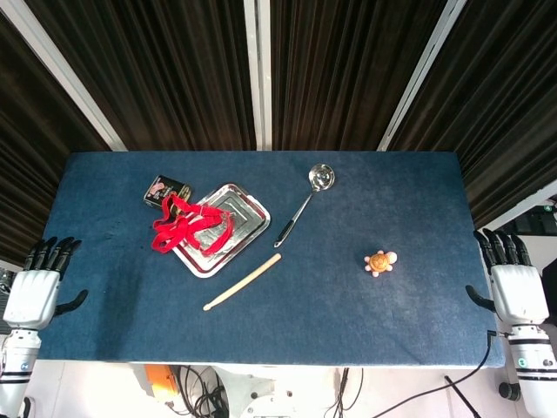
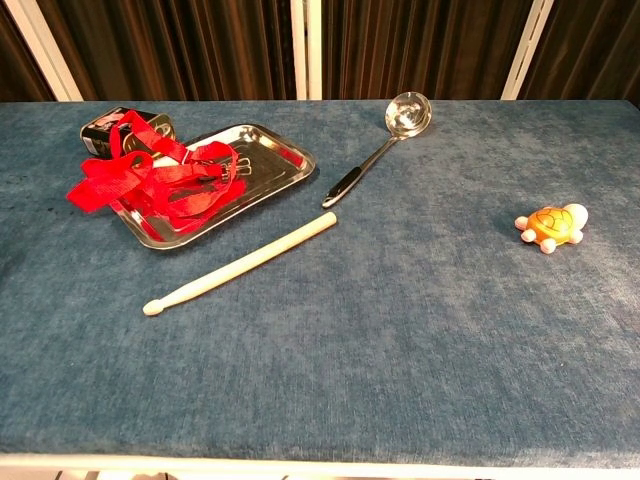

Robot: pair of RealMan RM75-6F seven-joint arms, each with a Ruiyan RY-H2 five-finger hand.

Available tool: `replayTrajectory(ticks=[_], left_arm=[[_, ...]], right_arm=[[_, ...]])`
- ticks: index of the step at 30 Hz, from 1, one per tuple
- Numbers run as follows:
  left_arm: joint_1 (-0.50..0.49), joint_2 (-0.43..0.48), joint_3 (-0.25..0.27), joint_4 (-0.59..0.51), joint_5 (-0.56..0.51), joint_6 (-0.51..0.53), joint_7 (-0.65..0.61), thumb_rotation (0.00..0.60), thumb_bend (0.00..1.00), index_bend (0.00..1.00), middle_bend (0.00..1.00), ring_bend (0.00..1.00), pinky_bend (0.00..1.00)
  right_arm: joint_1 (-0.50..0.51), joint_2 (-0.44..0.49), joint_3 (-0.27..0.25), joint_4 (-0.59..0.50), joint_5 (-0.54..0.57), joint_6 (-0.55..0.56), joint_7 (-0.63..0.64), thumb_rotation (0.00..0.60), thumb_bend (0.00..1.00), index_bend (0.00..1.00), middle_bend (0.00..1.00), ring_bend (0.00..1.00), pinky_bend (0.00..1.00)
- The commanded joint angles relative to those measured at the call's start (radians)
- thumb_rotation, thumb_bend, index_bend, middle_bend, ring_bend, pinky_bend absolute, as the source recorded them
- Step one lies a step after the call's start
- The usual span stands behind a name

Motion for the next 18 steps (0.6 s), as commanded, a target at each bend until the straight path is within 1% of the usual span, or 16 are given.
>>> replayTrajectory(ticks=[1, 6, 10, 13, 18], left_arm=[[-0.003, -0.009, 0.003, 0.010, 0.004, -0.003, -0.009, 0.600, 0.21, 0.10, 0.09, 0.00, 0.00], [0.005, 0.003, 0.010, 0.002, 0.015, 0.014, -0.006, 0.600, 0.21, 0.10, 0.09, 0.00, 0.00], [0.009, 0.011, 0.016, -0.009, 0.004, 0.001, 0.001, 0.600, 0.21, 0.10, 0.09, 0.00, 0.00], [0.006, 0.015, 0.017, -0.020, 0.003, -0.004, 0.011, 0.600, 0.21, 0.10, 0.09, 0.00, 0.00], [0.004, 0.022, 0.016, -0.032, 0.010, 0.000, 0.026, 0.600, 0.21, 0.10, 0.08, 0.00, 0.00]], right_arm=[[0.055, -0.005, 0.028, 0.008, 0.051, -0.076, -0.056, 0.600, 0.15, 0.00, 0.08, 0.01, 0.00], [0.136, -0.022, 0.032, 0.015, 0.138, -0.223, -0.146, 0.600, 0.15, 0.00, 0.10, 0.03, 0.00], [0.205, -0.042, 0.037, 0.016, 0.171, -0.339, -0.131, 0.600, 0.16, 0.00, 0.13, 0.02, 0.00], [0.252, -0.072, 0.031, 0.042, 0.165, -0.378, -0.177, 0.600, 0.18, 0.02, 0.15, 0.03, 0.00], [0.308, -0.143, 0.011, 0.101, 0.191, -0.423, -0.272, 0.600, 0.27, 0.10, 0.18, 0.04, 0.00]])
